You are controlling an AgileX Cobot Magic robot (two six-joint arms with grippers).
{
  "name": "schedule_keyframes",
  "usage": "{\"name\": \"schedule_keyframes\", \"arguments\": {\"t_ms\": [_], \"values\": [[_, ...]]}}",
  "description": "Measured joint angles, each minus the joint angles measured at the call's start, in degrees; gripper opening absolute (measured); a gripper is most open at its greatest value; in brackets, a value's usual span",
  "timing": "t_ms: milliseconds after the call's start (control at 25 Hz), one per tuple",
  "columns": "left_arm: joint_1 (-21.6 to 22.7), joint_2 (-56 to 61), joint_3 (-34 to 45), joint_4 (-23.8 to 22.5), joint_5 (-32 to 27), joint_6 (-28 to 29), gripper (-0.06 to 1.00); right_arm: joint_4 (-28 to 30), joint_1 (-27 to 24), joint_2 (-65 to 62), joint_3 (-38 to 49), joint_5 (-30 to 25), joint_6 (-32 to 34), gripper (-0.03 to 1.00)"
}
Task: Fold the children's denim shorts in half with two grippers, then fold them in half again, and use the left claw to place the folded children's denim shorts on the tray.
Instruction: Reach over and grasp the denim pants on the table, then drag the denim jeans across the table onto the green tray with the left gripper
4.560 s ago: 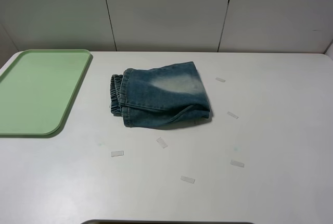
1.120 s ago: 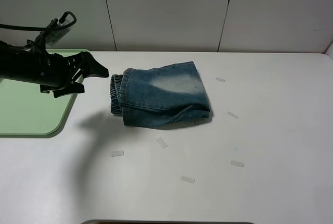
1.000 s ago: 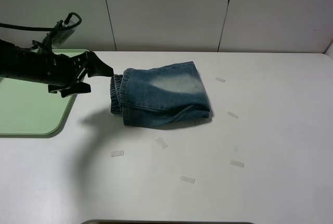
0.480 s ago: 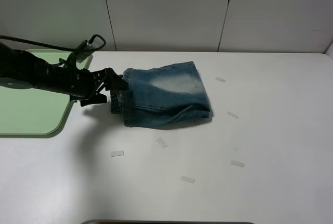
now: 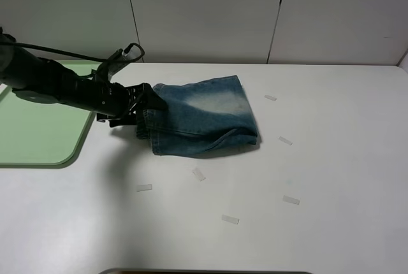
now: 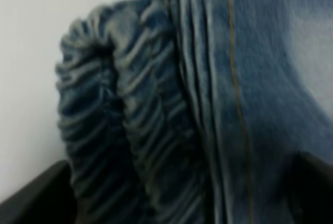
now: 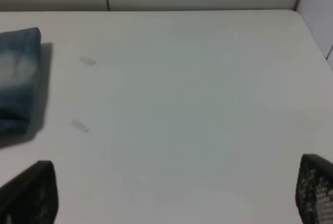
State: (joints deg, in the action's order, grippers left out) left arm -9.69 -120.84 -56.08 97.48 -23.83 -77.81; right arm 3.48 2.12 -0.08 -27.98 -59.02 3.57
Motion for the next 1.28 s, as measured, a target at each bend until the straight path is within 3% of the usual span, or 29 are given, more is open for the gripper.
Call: {"name": "schedule_keyframes", "arguments": {"t_ms": [240, 440, 680, 760, 840, 960, 1080, 1280], "values": [[-3.5, -2.3, -1.7, 1.9, -1.4, 3.5, 0.53, 0.0, 0.0, 0.0, 0.0, 0.0, 0.0, 0.69], [-4.6, -2.7, -1.7, 2.0, -1.2, 5.9, 0.23, 0.1, 0.0, 0.2, 0.0, 0.0, 0.0, 0.69], [-6.0, -2.0, -1.7, 2.0, -0.9, 7.4, 0.22, 0.1, 0.0, 0.2, 0.0, 0.0, 0.0, 0.69], [-6.4, -0.8, -2.1, -0.7, -0.4, 9.0, 0.22, 0.1, 0.0, 0.2, 0.0, 0.0, 0.0, 0.69], [-6.4, 0.9, -2.9, -5.9, 0.0, 12.7, 0.22, 0.1, 0.0, 0.2, 0.0, 0.0, 0.0, 0.69], [-6.4, 4.5, -4.6, -18.0, 0.4, 20.0, 0.22, 0.1, 0.0, 0.2, 0.0, 0.0, 0.0, 0.69], [-6.3, 8.3, -6.6, -33.3, 0.9, 28.6, 0.22, 0.1, 0.0, 0.2, 0.0, 0.0, 0.0, 0.69], [-4.8, 12.1, -9.7, -64.3, 0.5, 45.1, 0.22, 0.1, 0.0, 0.2, 0.0, 0.0, 0.0, 0.69]]}}
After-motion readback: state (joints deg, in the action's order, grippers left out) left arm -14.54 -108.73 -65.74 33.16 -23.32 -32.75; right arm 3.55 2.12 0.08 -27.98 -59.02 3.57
